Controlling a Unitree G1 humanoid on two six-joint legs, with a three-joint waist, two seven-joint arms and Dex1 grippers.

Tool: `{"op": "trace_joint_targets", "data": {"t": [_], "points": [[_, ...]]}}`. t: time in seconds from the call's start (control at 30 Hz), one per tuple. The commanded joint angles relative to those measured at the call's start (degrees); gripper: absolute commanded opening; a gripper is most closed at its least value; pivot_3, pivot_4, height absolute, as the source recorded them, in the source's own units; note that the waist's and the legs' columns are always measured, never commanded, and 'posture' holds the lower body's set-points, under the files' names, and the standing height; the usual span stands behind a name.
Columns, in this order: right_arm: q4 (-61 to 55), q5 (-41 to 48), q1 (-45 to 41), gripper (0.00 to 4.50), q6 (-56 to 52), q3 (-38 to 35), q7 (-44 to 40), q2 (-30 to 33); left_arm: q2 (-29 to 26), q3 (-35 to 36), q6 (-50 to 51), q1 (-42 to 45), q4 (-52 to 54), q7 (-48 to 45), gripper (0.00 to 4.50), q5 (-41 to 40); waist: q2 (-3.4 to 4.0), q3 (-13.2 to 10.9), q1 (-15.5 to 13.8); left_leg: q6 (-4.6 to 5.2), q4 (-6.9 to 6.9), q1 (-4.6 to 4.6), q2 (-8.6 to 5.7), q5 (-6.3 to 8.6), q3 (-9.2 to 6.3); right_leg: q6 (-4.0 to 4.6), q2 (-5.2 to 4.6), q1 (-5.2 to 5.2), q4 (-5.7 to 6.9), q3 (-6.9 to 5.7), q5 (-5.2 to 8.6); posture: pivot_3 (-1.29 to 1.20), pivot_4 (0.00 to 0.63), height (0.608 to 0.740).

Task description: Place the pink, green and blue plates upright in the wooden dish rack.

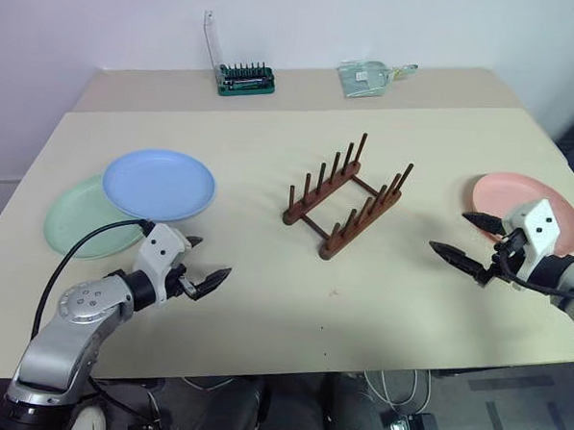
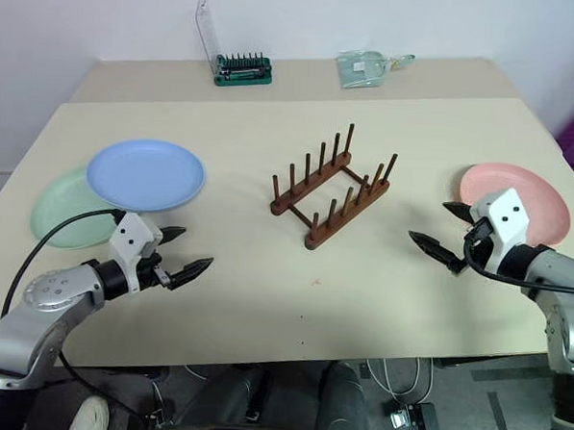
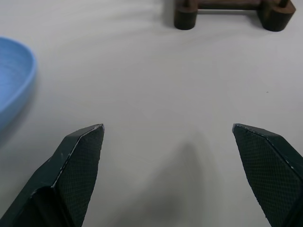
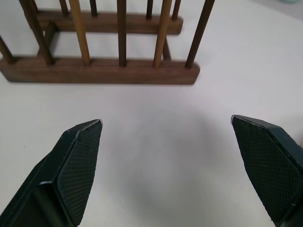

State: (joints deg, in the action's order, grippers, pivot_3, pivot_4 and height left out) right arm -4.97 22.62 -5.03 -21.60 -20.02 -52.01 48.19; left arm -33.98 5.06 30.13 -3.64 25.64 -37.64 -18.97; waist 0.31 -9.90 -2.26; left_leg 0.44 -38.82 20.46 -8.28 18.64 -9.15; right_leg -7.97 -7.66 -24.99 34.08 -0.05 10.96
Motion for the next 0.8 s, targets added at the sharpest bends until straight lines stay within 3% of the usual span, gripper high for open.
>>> {"op": "trace_joint_targets", "data": {"t": [0.03,0.4,0.8], "points": [[-0.2,-0.1,-1.7,4.50,1.4,-0.4,0.5,0.3,0.4,-0.7,0.4,0.9,1.9,1.0,4.46,-0.2,0.00,0.0,0.0,0.03,0.00,0.00,0.00,0.02,0.00,0.00,0.00,0.00,0.00,0.00,0.00,0.00,0.150,0.738],[-1.9,-0.7,-2.2,4.50,2.0,2.7,1.0,-0.8,3.8,-8.9,1.2,3.6,2.7,3.5,4.46,1.8,-0.01,0.0,-0.1,-0.04,-0.01,0.02,0.00,-0.03,0.00,0.00,0.00,0.01,0.00,0.00,0.00,0.00,0.150,0.738],[-17.4,1.1,6.1,4.50,-2.3,5.4,5.3,-5.4,16.7,-26.4,1.0,14.4,-7.1,9.0,4.46,11.1,-0.02,0.0,-0.2,-0.07,-0.03,0.02,-0.01,-0.04,0.02,-0.02,0.00,0.02,-0.01,0.02,0.00,0.00,0.150,0.738]]}}
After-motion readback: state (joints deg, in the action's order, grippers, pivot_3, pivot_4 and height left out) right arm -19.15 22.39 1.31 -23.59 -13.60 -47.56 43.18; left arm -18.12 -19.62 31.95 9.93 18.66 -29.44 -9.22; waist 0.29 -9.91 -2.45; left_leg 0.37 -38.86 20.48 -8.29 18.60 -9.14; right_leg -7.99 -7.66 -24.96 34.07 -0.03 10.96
